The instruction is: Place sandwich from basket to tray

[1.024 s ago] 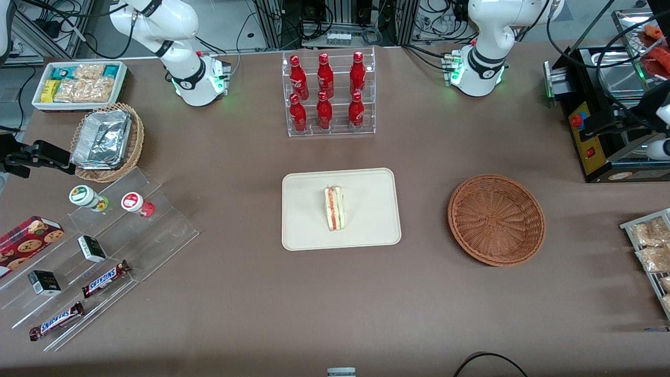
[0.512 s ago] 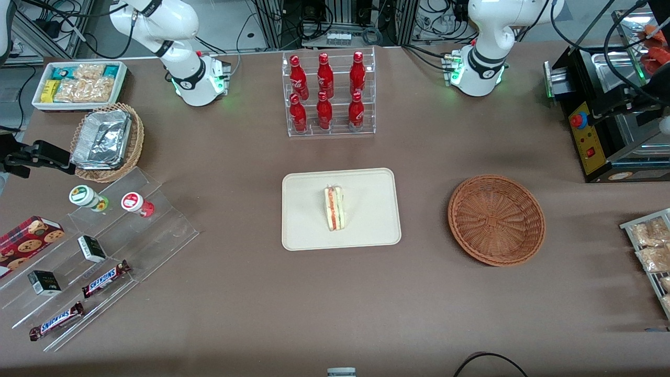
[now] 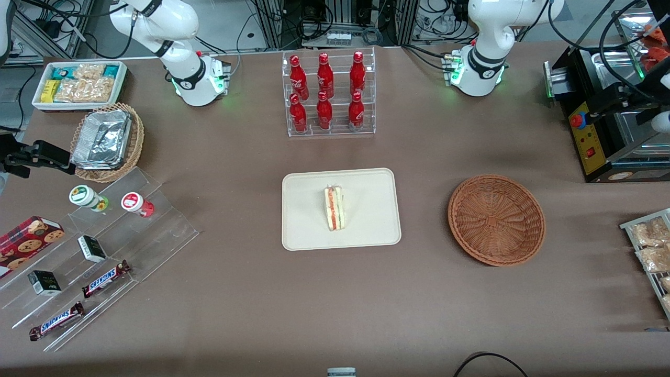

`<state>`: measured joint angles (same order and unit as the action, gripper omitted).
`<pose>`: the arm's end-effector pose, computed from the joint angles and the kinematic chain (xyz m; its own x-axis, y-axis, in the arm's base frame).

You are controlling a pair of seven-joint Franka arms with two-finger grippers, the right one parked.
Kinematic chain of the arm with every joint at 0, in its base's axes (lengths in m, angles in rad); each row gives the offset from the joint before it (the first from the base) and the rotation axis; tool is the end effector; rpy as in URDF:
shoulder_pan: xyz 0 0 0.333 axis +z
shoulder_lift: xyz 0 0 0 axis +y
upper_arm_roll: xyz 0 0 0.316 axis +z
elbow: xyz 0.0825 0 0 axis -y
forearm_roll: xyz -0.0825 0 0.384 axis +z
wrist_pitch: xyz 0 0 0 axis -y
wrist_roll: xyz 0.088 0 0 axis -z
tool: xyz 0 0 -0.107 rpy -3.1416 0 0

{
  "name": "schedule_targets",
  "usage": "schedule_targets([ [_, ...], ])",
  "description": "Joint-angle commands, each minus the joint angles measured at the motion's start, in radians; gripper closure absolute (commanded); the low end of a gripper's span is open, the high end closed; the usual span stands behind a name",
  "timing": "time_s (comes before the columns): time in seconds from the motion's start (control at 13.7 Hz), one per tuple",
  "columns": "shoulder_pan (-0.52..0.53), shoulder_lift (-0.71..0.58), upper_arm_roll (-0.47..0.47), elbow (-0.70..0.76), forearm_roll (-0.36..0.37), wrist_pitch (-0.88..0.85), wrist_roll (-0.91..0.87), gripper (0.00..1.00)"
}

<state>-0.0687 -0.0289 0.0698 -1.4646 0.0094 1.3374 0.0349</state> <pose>0.5198 0.0024 0.6696 0.9946 -0.0319 -0.0984 -0.0324 -0.9995 -0.0039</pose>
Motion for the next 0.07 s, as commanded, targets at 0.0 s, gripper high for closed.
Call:
schedule_targets([
  [0.0,0.013,-0.008,-0.013,-0.01,0.015,0.014,0.016,0.0],
])
